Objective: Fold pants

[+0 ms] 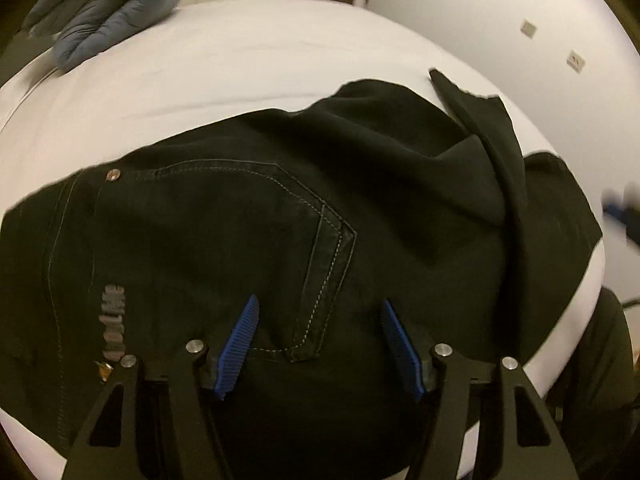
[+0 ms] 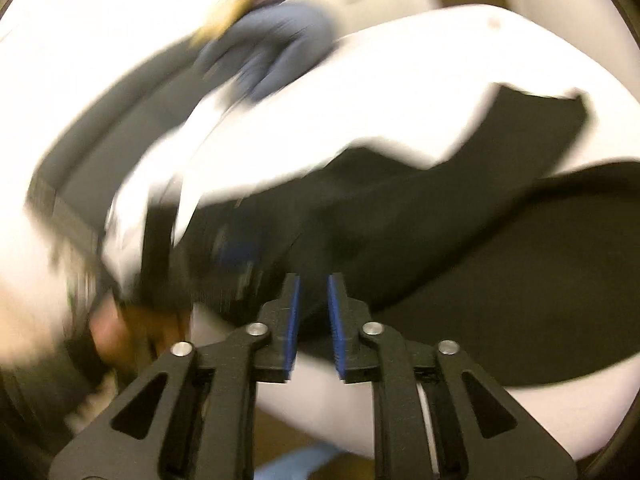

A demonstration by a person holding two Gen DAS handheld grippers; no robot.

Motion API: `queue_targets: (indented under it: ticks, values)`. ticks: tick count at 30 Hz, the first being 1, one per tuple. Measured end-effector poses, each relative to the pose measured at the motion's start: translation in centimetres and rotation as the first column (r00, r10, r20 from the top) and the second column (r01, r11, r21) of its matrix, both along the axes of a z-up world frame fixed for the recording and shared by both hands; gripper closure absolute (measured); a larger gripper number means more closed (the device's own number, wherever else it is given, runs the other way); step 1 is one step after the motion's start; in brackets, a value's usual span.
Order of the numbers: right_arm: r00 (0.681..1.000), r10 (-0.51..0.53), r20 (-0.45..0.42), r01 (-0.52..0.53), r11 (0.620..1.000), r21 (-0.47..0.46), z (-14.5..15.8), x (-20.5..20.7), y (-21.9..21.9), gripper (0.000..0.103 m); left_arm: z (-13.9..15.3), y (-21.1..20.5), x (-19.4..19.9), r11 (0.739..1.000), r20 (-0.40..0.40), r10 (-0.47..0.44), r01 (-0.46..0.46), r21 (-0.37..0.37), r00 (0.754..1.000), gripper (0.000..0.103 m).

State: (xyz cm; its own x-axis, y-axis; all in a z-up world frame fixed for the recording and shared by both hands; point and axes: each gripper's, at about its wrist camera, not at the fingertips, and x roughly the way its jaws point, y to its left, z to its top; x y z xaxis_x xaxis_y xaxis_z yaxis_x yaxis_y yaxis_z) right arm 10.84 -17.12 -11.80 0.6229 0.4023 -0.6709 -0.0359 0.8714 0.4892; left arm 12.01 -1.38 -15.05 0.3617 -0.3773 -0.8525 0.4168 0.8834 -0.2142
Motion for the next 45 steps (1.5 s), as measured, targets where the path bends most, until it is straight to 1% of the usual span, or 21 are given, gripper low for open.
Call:
queue_targets:
  ticks: [1, 2, 3, 5, 6, 7, 10, 13, 16, 19, 22, 27, 29, 31, 33, 34, 35, 37, 41, 43, 45]
  values:
    - [0.998, -0.062, 0.002, 0.062, 0.997, 0.037, 0.5, 0.9, -2.3, 0.055, 0.0, 0.1, -0.1, 1.000, -0.004, 0.013, -0.013, -0.008, 1.000, 0.038]
    - [0.990, -0.139, 0.009, 0.138, 0.987, 0.079, 1.2, 1.9, -4.7, 0.032, -0.1, 0.2, -0.1, 0.999, -0.014, 0.028, -0.029, -0.020, 1.000, 0.038]
    - [0.971, -0.238, 0.031, 0.233, 0.964, 0.128, 1.9, 2.9, -7.3, 0.025, 0.0, 0.4, 0.0, 0.999, -0.023, 0.040, -0.041, -0.035, 0.999, 0.038]
    - [0.934, -0.356, 0.032, 0.346, 0.923, 0.166, 2.8, 5.4, -10.6, 0.019, -0.1, 0.9, 0.4, 0.995, -0.039, 0.060, -0.062, -0.073, 0.997, 0.039]
    - [0.924, -0.383, 0.011, 0.379, 0.916, 0.130, 3.1, 7.1, -11.8, 0.018, -0.1, 1.0, 0.4, 0.994, -0.044, 0.066, -0.069, -0.086, 0.997, 0.039]
    - [0.917, -0.396, -0.040, 0.397, 0.918, 0.012, 3.2, 10.0, -12.6, 0.018, 0.0, 1.1, 0.4, 0.993, -0.047, 0.069, -0.073, -0.094, 0.997, 0.039]
    - [0.912, -0.378, -0.162, 0.341, 0.915, -0.215, 2.4, 16.5, -14.0, 0.019, 0.2, 1.0, 0.4, 0.994, -0.042, 0.066, -0.070, -0.089, 0.997, 0.039]
    - [0.889, -0.390, -0.240, 0.297, 0.890, -0.346, 1.0, 23.5, -14.8, 0.019, 0.1, 0.8, 0.2, 0.995, -0.034, 0.071, -0.073, -0.073, 0.997, 0.039]
    - [0.867, -0.391, -0.310, 0.248, 0.877, -0.412, -1.2, 28.7, -14.8, 0.019, 0.0, 0.6, 0.1, 0.995, -0.025, 0.077, -0.079, -0.069, 0.997, 0.039]
    - [0.844, -0.400, -0.356, 0.211, 0.859, -0.466, -3.4, 31.2, -14.4, 0.019, 0.0, 0.6, 0.0, 0.994, -0.020, 0.078, -0.080, -0.073, 0.997, 0.039]
    - [0.792, -0.463, -0.399, 0.208, 0.818, -0.537, -6.5, 32.4, -14.0, 0.019, 0.0, 0.6, 0.0, 0.994, -0.022, 0.081, -0.082, -0.078, 0.997, 0.039]
    - [0.729, -0.490, -0.479, 0.174, 0.809, -0.562, -9.9, 34.5, -14.5, 0.020, 0.2, 0.9, 0.0, 0.992, -0.019, 0.089, -0.090, -0.083, 0.996, 0.039]
    - [0.718, -0.502, -0.482, 0.194, 0.810, -0.554, -10.7, 34.7, -15.2, 0.020, 0.2, 0.9, 0.0, 0.992, -0.019, 0.091, -0.092, -0.087, 0.996, 0.039]
    - [0.720, -0.510, -0.470, 0.229, 0.814, -0.533, -10.9, 34.7, -15.9, 0.026, 0.2, 1.0, 0.0, 0.992, -0.019, 0.092, -0.094, -0.087, 0.996, 0.039]
    - [0.754, -0.471, -0.458, 0.211, 0.833, -0.511, -10.7, 35.2, -15.9, 0.060, 0.2, 1.1, 0.0, 0.992, -0.018, 0.090, -0.092, -0.083, 0.996, 0.039]
    - [0.765, -0.461, -0.449, 0.200, 0.834, -0.514, -10.5, 35.2, -16.0, 0.072, 0.2, 1.1, 0.0, 0.992, -0.019, 0.090, -0.091, -0.082, 0.996, 0.039]
    - [0.776, -0.447, -0.445, 0.191, 0.839, -0.509, -10.2, 35.3, -16.1, 0.093, 0.2, 1.1, 0.0, 0.993, -0.019, 0.090, -0.092, -0.080, 0.996, 0.039]
    - [0.792, -0.428, -0.436, 0.208, 0.860, -0.466, -9.4, 35.1, -16.9, 0.098, 0.2, 1.0, 0.0, 0.993, -0.022, 0.093, -0.094, -0.077, 0.995, 0.039]
    - [0.854, -0.426, -0.299, 0.310, 0.877, -0.366, -4.9, 32.2, -19.5, 0.101, 0.3, 0.7, 0.0, 0.993, -0.026, 0.098, -0.099, -0.066, 0.995, 0.039]
    - [0.872, -0.446, -0.202, 0.394, 0.884, -0.251, -1.6, 28.3, -21.8, 0.101, 0.3, 0.6, 0.0, 0.993, -0.029, 0.099, -0.100, -0.064, 0.995, 0.039]
    - [0.870, -0.482, -0.107, 0.466, 0.873, -0.145, 0.9, 23.5, -24.0, 0.101, 0.4, 0.6, 0.0, 0.992, -0.035, 0.104, -0.106, -0.066, 0.994, 0.039]
